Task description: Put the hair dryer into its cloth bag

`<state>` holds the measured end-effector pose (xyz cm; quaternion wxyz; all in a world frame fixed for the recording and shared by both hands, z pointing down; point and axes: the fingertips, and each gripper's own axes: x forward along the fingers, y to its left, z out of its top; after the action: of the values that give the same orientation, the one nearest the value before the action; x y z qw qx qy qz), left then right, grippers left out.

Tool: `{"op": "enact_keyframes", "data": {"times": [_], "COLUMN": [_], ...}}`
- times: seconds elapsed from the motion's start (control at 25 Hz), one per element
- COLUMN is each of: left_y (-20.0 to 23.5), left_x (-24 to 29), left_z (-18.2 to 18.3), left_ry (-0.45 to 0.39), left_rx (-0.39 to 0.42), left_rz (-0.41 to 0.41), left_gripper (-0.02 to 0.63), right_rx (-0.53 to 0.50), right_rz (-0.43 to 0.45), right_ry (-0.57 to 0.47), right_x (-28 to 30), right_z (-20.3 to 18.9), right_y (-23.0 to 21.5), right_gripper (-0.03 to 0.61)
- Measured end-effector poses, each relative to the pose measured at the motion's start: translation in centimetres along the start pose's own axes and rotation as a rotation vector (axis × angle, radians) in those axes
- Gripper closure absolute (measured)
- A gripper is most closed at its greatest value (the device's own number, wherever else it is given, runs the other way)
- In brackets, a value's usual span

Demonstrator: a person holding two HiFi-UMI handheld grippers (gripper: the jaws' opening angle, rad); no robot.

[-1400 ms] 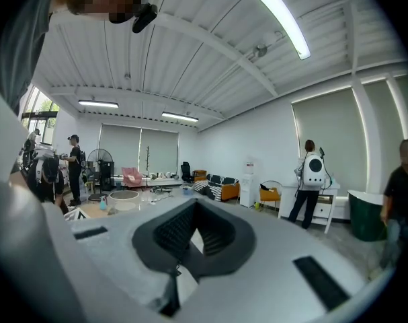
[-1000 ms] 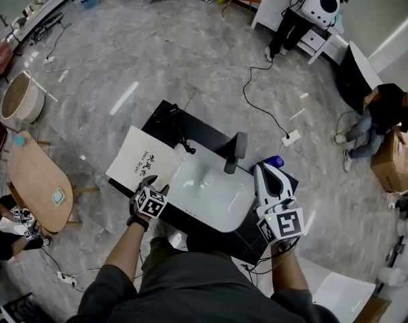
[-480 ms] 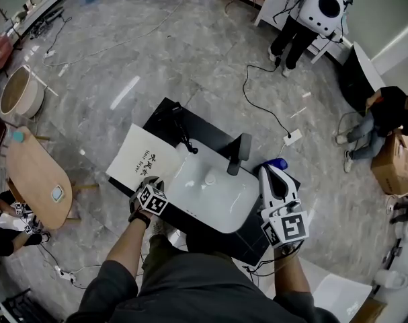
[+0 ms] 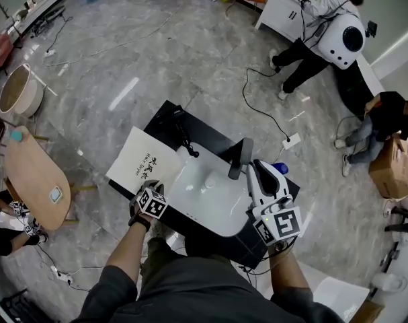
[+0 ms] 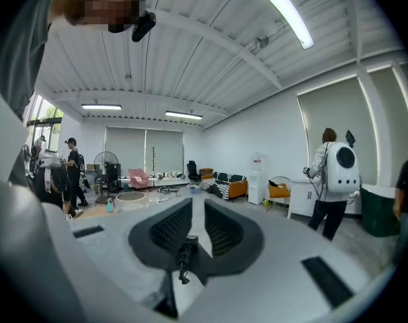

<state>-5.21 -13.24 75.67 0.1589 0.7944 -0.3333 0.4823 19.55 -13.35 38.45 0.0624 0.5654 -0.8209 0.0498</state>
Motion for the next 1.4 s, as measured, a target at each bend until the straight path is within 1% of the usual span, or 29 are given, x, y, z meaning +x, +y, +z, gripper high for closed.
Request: {"op": "enact_keyframes", "data": {"times": [0.04,0.12,0.2,0.44,0.68,0.92,1.12,1.4], "left_y": [0.0,-0.1,-0.1,-0.2,-0.3,-0.3,-0.4,-0.4], "left_x": [0.0,-0.1,-0.2,-0.4,-0.6,-0.5,-0.4,-0.3], "left_z": [0.0,0.1,0.1,-0.1,0.0,0.0,-0.1,0.0], "left_ry": [-0.003,-0.007,-0.011,-0.019,-0.027,-0.034,-0.036,-0.043], "left_rx": [-0.004,-0.012,-0.017,-0.022,-0.039,-0.052,-0.061,-0.071], "left_rz": [0.000,-0.001,-0.003,-0.005,-0.004,-0.001,-0.004,-0.014], "left_gripper": [0.589,0.589,0.589,0.588,0.588,0.588,0.588,0.588], "right_rx": [0.015,0.035,0.032,0.010,-0.008,-0.040,-0.034,-0.033], "right_rz": [0.010,0.034,0.054,0.083,0.119,0.150,0.157,0.162], "right_ry": [-0.010,-0.025,-0.029,-0.003,0.082,0.177,0.292,0.431], "right_x": [0.3,0.7,1.1,2.7,7.0,12.5,16.7,21.3], "right_z": [0.3,0.8,1.2,0.5,-2.8,-7.2,-12.1,-18.2], "right_y": [0.1,0.5,0.9,2.0,3.3,4.5,4.9,5.3], "right_gripper": [0.515,0.417,0.337,0.322,0.322,0.322,0.322,0.322]}}
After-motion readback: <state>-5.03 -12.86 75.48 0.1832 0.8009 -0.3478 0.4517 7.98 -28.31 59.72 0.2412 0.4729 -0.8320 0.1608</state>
